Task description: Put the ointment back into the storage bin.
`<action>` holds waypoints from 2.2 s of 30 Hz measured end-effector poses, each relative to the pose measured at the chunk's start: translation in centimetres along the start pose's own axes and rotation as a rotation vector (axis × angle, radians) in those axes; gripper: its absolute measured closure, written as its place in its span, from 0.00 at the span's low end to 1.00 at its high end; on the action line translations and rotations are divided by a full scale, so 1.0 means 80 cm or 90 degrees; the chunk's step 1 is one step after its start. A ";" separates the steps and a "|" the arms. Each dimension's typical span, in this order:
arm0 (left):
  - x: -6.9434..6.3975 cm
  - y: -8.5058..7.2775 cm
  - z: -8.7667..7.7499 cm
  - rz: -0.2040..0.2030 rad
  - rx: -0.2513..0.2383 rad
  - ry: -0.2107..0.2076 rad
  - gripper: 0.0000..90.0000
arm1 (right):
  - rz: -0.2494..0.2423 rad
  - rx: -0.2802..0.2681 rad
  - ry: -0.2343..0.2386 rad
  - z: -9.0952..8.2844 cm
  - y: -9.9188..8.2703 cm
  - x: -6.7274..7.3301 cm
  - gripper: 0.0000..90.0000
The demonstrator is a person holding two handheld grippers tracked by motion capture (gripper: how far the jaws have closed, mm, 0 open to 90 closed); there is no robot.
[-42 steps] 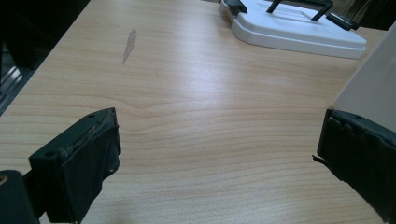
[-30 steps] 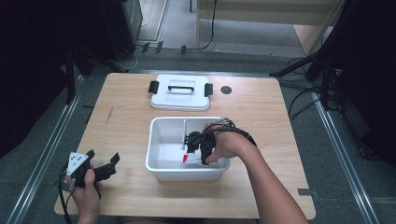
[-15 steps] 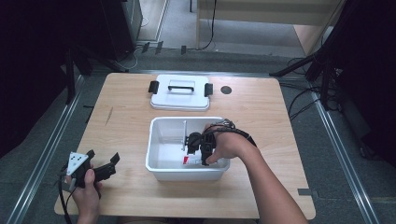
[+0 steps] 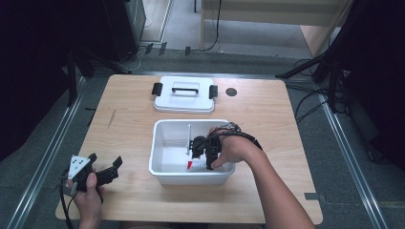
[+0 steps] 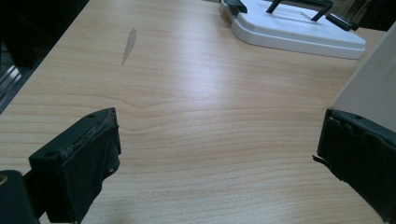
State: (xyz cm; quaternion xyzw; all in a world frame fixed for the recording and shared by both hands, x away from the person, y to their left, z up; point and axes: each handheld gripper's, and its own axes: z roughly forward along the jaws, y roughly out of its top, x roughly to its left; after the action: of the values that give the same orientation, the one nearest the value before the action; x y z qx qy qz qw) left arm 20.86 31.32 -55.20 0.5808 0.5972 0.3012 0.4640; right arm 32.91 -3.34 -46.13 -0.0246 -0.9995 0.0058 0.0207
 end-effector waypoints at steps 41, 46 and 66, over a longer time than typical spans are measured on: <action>-0.001 0.000 0.000 0.004 0.000 0.003 0.00 | 0.089 -0.179 -0.058 -0.136 -0.104 0.014 0.78; -0.001 0.000 0.001 0.004 -0.002 0.004 0.00 | 0.127 -0.188 -0.058 -0.138 -0.132 0.015 0.78; -0.002 0.000 0.000 0.008 -0.002 0.004 0.00 | 0.347 -0.286 -0.100 -0.055 -0.253 0.006 0.54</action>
State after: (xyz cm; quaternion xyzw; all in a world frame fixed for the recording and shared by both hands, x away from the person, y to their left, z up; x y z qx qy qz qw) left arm 20.85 31.16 -55.19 0.5826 0.5946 0.3069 0.4614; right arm 31.67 -23.48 -41.46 -0.2937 -0.9310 -0.2070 -0.0646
